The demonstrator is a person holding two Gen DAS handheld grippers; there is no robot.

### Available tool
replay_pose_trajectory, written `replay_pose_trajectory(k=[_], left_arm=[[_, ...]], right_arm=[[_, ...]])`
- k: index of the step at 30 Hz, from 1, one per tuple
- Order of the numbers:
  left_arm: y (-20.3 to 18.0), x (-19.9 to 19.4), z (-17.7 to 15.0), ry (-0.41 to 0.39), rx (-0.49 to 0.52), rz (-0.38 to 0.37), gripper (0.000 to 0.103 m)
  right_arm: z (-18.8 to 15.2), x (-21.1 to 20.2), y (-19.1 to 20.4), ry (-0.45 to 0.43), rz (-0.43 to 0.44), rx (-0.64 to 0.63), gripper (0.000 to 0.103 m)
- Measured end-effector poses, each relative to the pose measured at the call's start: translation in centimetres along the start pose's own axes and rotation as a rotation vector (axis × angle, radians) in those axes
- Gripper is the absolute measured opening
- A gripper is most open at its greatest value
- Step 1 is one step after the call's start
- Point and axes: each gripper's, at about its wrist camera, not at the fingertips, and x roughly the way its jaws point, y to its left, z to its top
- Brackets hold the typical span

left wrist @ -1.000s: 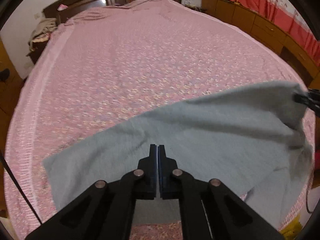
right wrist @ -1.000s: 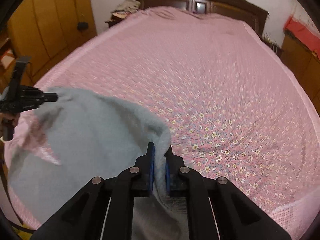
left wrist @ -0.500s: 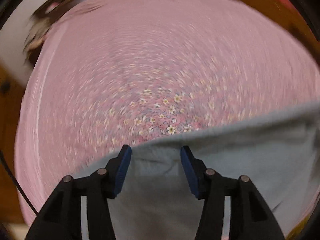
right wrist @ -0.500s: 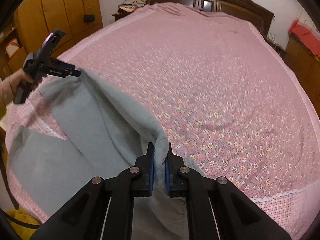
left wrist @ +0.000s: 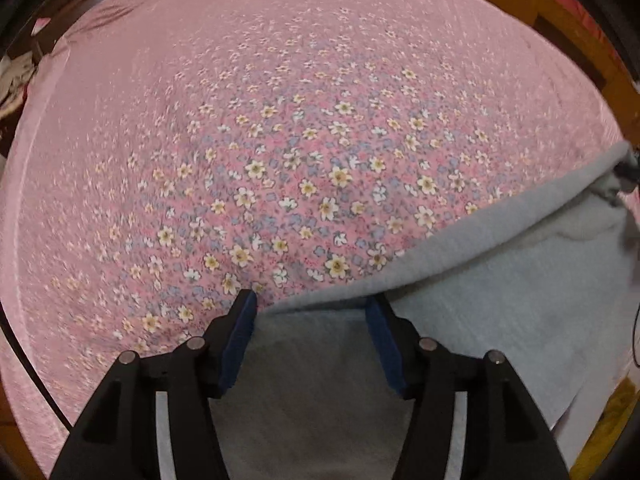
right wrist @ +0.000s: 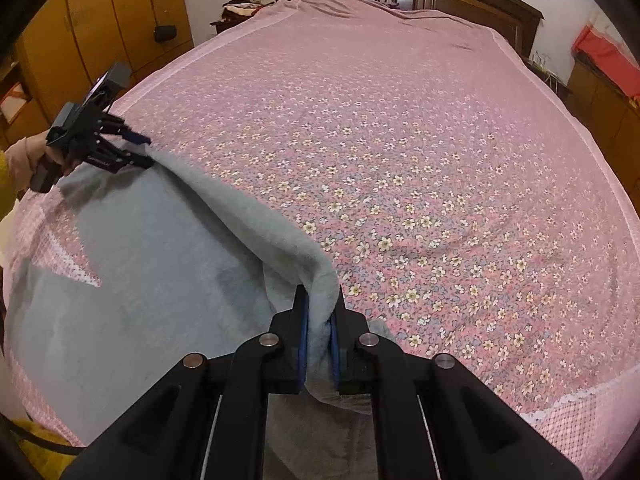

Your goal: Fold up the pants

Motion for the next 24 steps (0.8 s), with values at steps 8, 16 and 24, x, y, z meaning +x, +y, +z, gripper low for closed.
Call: replay_pose_trajectory(k=[8,16,24], left_arm=[[-1.5,-0.2,-2.4,-0.055,-0.031,-0.017,0.015],[-4.4,-5.7,-7.4,-0.197,-0.189,0.035,0.005],[-9.8,-16.5,-15.3,-0.354,-0.263,0.058,0.005]], right_arm=[[0.4,-0.2,-0.5,-0.014,0.012,0.051,0.01],[-0.1,-3.1,0.5,-0.06,0.019,0.048,0.01],[-2.4,-6.7,0.7,-0.088,0.004,0.053,0.01]])
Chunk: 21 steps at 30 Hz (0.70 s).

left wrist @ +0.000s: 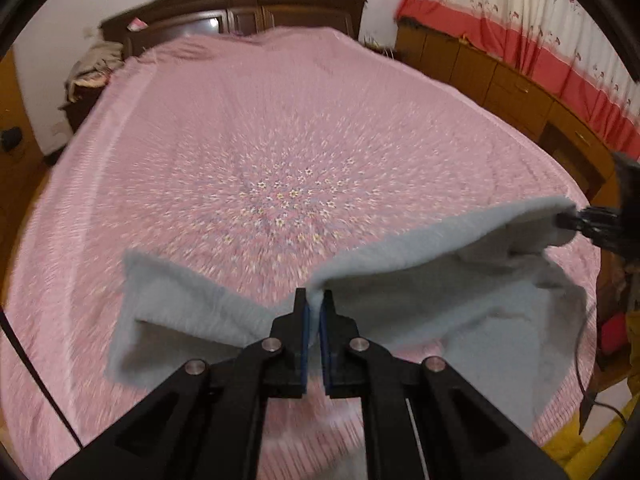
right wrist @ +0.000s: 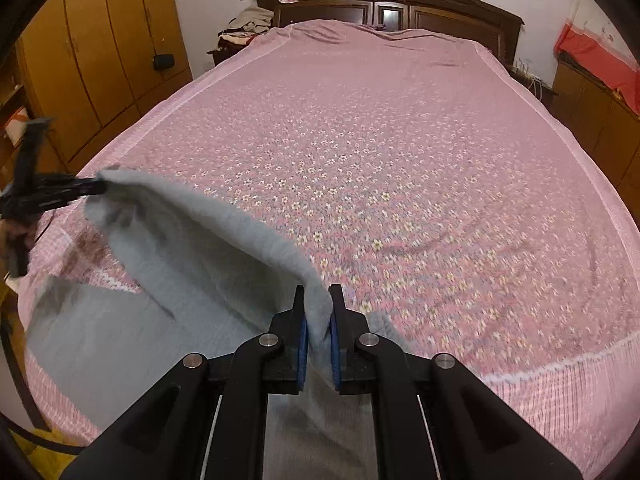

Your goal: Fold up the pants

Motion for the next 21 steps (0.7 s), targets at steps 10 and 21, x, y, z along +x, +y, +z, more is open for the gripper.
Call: replay_pose_trajectory(k=[10,21], left_arm=[[-6.0,-8.9,-8.2,-0.038,-0.02,-0.01,0.005],[-7.6,-6.7,-17.1,0.093,-0.2,-0.038,0.005]], right_arm=[[-5.0,-2.9,0.3,0.033,0.002,0.005,0.01],[-11.2,-2.8,0.7,0.109,0.016,0.06,0.01]])
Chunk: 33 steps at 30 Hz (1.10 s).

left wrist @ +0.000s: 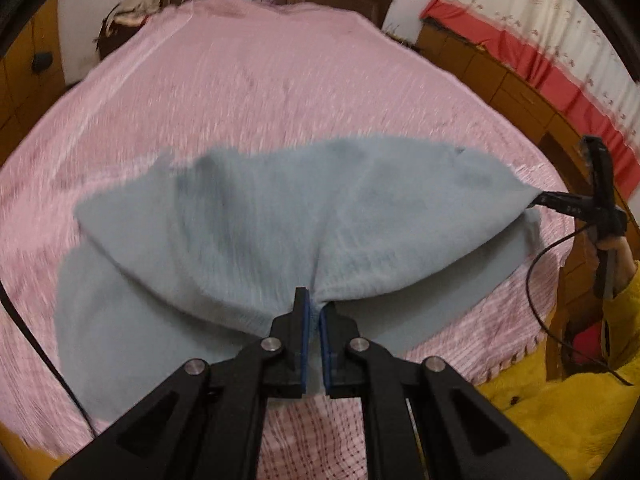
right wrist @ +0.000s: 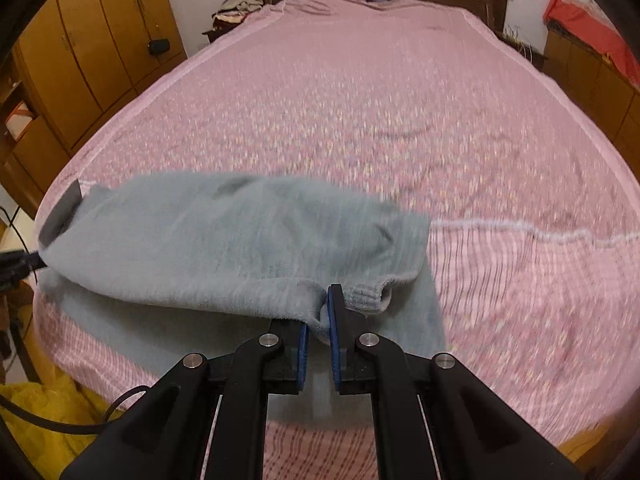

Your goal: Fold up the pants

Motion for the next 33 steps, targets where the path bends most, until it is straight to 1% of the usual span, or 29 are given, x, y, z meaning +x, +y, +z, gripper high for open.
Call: replay_pose_trajectory(k=[3,5,6,8,12,14,16,18,22,24,29,31,33], left_arm=[[0.3,1.6,-1.2,0.016,-0.024,0.017,0.005],[0.7,2.4,-1.7,0.018,-0.055,0.014,0.005],[0.9,2.6,-1.9,0.017,-0.067,0.011,0.005],[1.4,2.8,-2.1,0.008,-0.093,-0.001,0.005],[1.6,2.8,-2.4,-0.005,-0.102,-0.01,0.005],[1.7,2.9,-2.5,-0.007,-0.102,-0.01,0.005],[1.7,3.1,-2.5,-0.006,-0.108,-0.012,0.005],[1.7,3.2,-2.5,-0.007,-0.111,-0.015,0.005],[1.7,3.2,-2.7,-0.02,-0.117,-0.019,0.005],[1.7,3.2,-2.8,-0.026,-0.118,-0.018,0.005],[1.9,3.3,-3.0,-0.035,-0.137,-0.02,0.005],[2.0,3.2,-3.0,-0.038,-0.146,-0.019,0.005],[1.9,3.2,-3.0,-0.04,-0.144,-0.015,0.005]], right_arm=[[-1.4,1.0,-0.1,0.022,-0.021,0.012,0.01],[-2.1,1.5,-0.1,0.038,-0.031,0.024,0.011],[-2.5,1.6,-0.1,0.046,-0.037,0.037,0.013],[-3.3,1.3,-0.3,0.051,-0.053,0.065,0.023],[-4.6,-1.2,-0.9,0.017,-0.051,0.128,0.029],[-5.0,-2.4,-1.5,-0.003,-0.058,0.167,0.038],[-5.0,-3.0,-2.2,-0.017,-0.057,0.205,0.038],[-4.7,-2.9,-3.0,-0.023,-0.033,0.262,0.038],[-3.8,-1.2,-4.6,-0.007,0.033,0.412,0.038],[-3.2,-0.1,-5.0,-0.003,0.047,0.453,0.038],[-2.1,1.9,-6.0,0.012,0.044,0.539,0.038],[-2.2,2.0,-6.5,0.014,0.057,0.583,0.038],[-2.2,1.4,-6.5,0.004,0.064,0.599,0.038]])
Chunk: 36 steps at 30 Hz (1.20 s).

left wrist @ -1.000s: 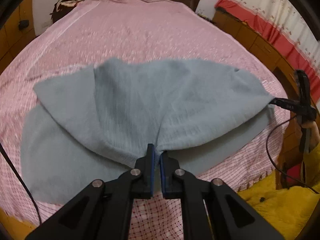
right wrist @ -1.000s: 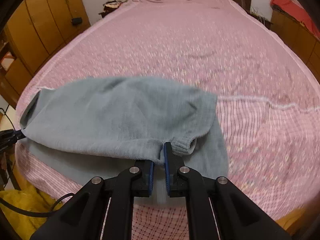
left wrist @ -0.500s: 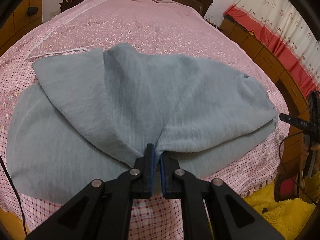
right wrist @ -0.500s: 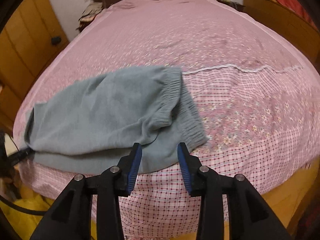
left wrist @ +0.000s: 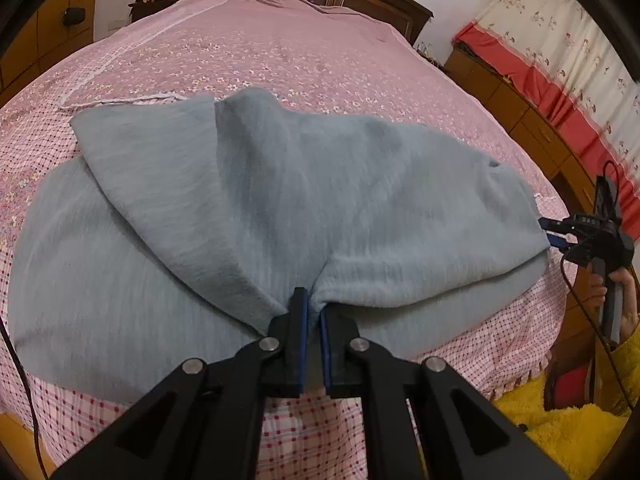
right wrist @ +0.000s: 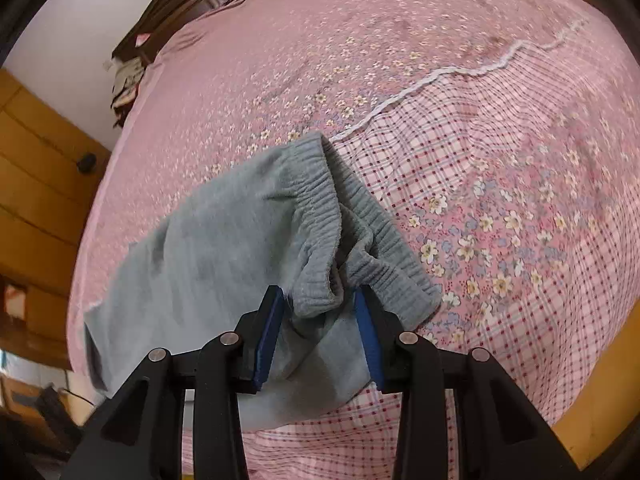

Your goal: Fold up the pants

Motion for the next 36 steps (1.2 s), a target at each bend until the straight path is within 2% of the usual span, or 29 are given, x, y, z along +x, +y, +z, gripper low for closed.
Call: replay_pose_trajectory(k=[8,14,22,24,25,26,33,36], left_arm=[[0.0,0.2,0.1,0.002,-0.003,-0.007,0.005],[0.4,0.1,-0.1,-0.007,-0.018,-0.023,0.005],[0.5,0.2,0.0,-0.007,-0.025,-0.03,0.005],[0.5,0.1,0.1,-0.01,-0.034,-0.033,0.005],[0.5,0.0,0.1,-0.015,-0.039,-0.035,0.005],[0.6,-0.2,0.1,-0.018,-0.041,-0.037,0.005],[0.6,-2.4,0.0,-0.051,-0.061,-0.023,0.006],[0.6,-4.1,-0.2,-0.072,-0.067,-0.022,0.006]], right_arm=[[-1.0,-2.1,1.1,-0.024,0.006,-0.035,0.038],[-0.7,0.7,0.9,0.062,0.011,0.042,0.038],[0.0,0.4,-1.0,-0.03,0.017,0.111,0.038],[0.1,0.5,-0.8,-0.034,-0.005,0.086,0.03],[0.1,0.5,-0.5,-0.037,-0.033,0.056,0.019],[0.3,0.3,-0.2,-0.044,-0.035,0.041,0.018],[-0.1,-4.2,0.3,-0.124,0.034,0.005,0.015],[-0.6,-6.4,0.2,-0.159,0.028,-0.023,0.015]])
